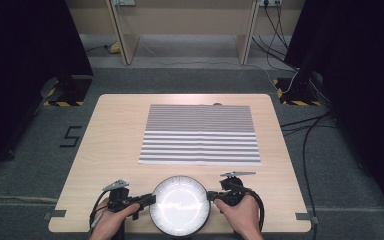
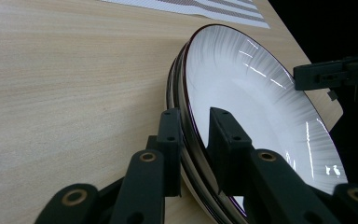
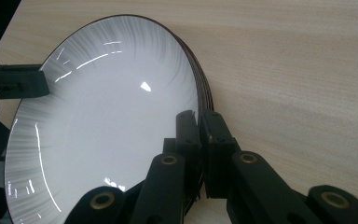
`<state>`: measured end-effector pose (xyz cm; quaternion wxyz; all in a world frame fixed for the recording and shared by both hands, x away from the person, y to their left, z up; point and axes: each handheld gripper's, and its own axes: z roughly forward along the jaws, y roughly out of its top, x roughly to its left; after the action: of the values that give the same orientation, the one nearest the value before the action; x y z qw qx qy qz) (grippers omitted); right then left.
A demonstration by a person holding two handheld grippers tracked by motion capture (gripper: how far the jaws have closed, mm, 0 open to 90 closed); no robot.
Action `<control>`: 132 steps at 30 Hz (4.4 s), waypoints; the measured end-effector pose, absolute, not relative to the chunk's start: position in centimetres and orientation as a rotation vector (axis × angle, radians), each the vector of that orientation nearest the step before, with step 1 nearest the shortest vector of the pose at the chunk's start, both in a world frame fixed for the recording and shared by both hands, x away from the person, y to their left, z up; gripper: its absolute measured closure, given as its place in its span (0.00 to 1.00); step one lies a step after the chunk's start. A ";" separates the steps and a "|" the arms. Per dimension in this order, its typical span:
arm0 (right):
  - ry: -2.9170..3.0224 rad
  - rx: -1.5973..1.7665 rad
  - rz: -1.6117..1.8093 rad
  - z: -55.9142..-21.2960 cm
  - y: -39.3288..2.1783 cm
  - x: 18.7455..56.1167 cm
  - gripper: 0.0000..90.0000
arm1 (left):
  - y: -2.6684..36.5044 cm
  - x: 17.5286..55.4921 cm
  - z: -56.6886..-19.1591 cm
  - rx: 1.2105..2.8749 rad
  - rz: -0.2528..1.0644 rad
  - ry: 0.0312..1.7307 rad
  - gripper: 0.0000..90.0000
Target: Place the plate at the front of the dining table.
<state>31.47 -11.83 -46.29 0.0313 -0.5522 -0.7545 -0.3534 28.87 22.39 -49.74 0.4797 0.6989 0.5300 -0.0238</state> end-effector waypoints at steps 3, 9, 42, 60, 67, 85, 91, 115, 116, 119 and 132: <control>-2.267 -1.711 -1.096 -46.6 -11.7 31.6 0.97 | 22.0 29.0 -49.4 1.738 -0.024 1.288 0.81; -2.251 -1.711 -1.104 -46.9 -11.2 31.7 0.95 | 22.2 29.1 -49.5 1.717 -0.045 1.295 0.81; -2.159 -1.687 -1.024 -47.1 -10.8 29.3 0.81 | 23.6 27.0 -48.8 1.673 -0.142 1.340 0.76; -2.240 -1.699 -1.191 -47.3 -10.3 30.0 0.94 | 22.3 27.5 -48.8 1.715 -0.044 1.348 0.82; -2.240 -1.742 -1.257 -46.7 -10.5 30.2 0.96 | 22.1 28.6 -48.1 1.721 -0.034 1.339 0.87; -2.346 -1.758 -1.352 -45.5 -10.5 30.6 0.96 | 21.7 30.1 -47.5 1.683 -0.055 1.345 0.92; -2.355 -1.764 -1.389 -44.9 -10.8 30.6 0.96 | 21.4 30.2 -47.3 1.669 -0.013 1.302 0.92; -2.385 -1.801 -1.447 -43.9 -11.5 31.2 0.96 | 20.5 31.5 -46.6 1.646 0.041 1.240 0.92; -2.383 -1.803 -1.447 -43.9 -11.5 31.3 0.96 | 20.5 31.6 -46.6 1.645 0.041 1.238 0.92; -2.383 -1.808 -1.448 -43.8 -11.6 31.4 0.96 | 20.3 31.7 -46.5 1.647 0.041 1.237 0.92; -2.371 -1.827 -1.452 -43.7 -11.9 31.5 0.96 | 20.0 32.0 -46.2 1.653 0.050 1.224 0.92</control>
<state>31.46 -11.88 -43.67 -0.0925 -0.5470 -0.7095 -0.4346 32.05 19.97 -46.21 0.5159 0.6883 0.5096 0.0207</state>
